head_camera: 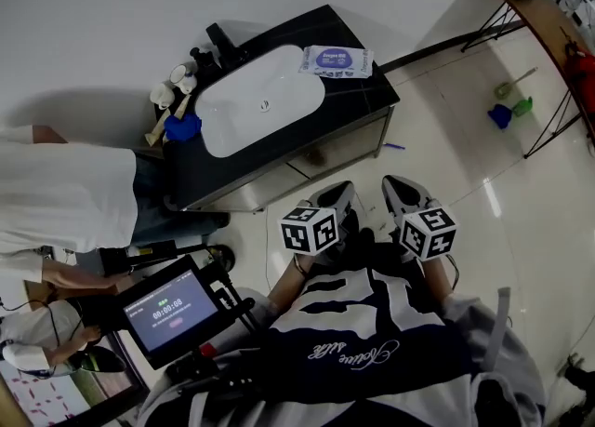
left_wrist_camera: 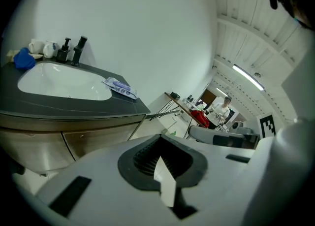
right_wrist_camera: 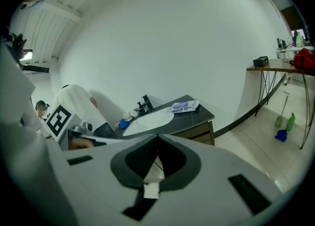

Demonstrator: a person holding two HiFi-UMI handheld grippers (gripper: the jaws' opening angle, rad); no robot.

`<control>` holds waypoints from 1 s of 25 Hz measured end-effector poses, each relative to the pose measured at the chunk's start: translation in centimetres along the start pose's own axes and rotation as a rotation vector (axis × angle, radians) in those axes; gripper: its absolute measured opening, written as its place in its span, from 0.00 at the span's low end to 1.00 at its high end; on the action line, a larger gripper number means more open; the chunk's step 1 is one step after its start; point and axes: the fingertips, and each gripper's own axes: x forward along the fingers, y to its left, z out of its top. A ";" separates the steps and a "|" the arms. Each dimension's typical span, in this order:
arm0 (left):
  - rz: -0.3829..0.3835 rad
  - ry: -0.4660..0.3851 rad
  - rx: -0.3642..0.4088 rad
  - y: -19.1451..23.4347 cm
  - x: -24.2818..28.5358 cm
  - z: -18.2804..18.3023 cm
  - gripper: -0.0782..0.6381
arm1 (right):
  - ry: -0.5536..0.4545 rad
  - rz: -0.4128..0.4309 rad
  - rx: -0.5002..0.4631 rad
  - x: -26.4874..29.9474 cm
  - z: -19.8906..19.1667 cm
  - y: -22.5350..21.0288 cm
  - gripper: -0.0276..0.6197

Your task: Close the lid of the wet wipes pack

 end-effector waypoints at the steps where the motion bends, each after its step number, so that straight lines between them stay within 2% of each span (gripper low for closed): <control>1: 0.003 -0.003 0.004 0.3 -0.1 0.0 0.11 | 0.009 0.009 0.004 0.4 -0.3 0.2 0.04; 8: 0.025 -0.049 -0.017 2.9 -0.7 0.1 0.11 | 0.011 0.066 -0.025 2.6 -1.1 2.2 0.04; 14: 0.002 -0.040 0.079 0.6 -5.7 0.2 0.11 | -0.044 0.040 -0.044 0.0 0.1 7.1 0.04; 19: -0.020 -0.040 0.060 0.8 -9.8 -0.9 0.11 | -0.047 0.024 -0.034 -1.2 -1.2 11.1 0.04; 25: -0.038 -0.045 0.064 1.4 -11.3 -1.8 0.11 | -0.060 -0.006 -0.025 -1.4 -2.7 12.1 0.04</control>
